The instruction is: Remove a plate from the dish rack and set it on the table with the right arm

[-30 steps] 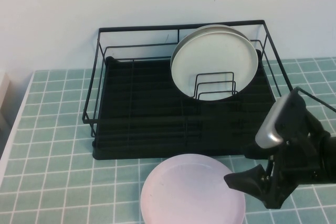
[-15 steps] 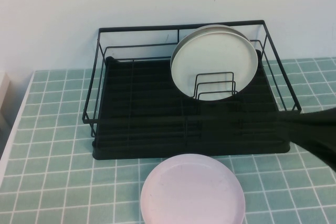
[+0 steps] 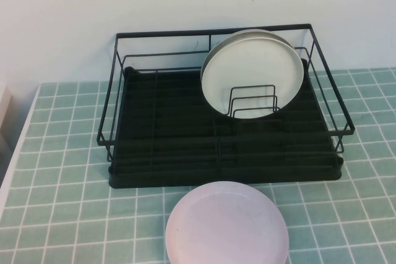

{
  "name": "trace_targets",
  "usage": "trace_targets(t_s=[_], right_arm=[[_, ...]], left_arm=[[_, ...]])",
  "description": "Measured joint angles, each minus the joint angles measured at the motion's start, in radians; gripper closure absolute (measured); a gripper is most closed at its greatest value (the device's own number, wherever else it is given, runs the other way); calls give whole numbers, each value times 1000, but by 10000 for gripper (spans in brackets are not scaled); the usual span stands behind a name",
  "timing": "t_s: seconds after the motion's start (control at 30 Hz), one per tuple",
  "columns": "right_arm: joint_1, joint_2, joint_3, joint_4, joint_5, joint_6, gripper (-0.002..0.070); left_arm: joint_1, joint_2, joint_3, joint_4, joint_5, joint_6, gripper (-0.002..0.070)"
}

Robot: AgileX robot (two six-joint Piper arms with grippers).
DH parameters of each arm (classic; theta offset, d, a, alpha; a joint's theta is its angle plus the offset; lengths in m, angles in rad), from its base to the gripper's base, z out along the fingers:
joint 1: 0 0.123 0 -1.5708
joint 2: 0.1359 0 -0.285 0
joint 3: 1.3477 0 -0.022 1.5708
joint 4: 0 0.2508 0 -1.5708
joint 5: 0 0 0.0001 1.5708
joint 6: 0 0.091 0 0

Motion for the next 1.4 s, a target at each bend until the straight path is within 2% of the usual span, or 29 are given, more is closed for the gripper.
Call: trace_targets(t_s=[0.07,0.17,0.23,0.4,0.47,0.53,0.7,0.87,1.4], right_arm=[[0,-53,46,-15,-55,27,676],[-30,-134,125,-158,-126,202,676],[-76,-193,175,-335,-130,417,676],[-205,-326,299,-916,-87,1123,676],[-257,-372,338,-1065,-73,1302,676],[-309,-424,372,-1136,-68,1396,676],[-451,-457,470,-1166,-68,1461,676],[-548,-457,494,-1121,-20,1395,676],[-560,-457,493,-1095,-1,1333,676]], left_arm=[[-2,0,0,0,0,0,678],[-2,0,0,0,0,0,678],[-2,0,0,0,0,0,678],[-2,0,0,0,0,0,678],[-2,0,0,0,0,0,678],[-2,0,0,0,0,0,678],[-2,0,0,0,0,0,678],[-2,0,0,0,0,0,678],[-2,0,0,0,0,0,678]])
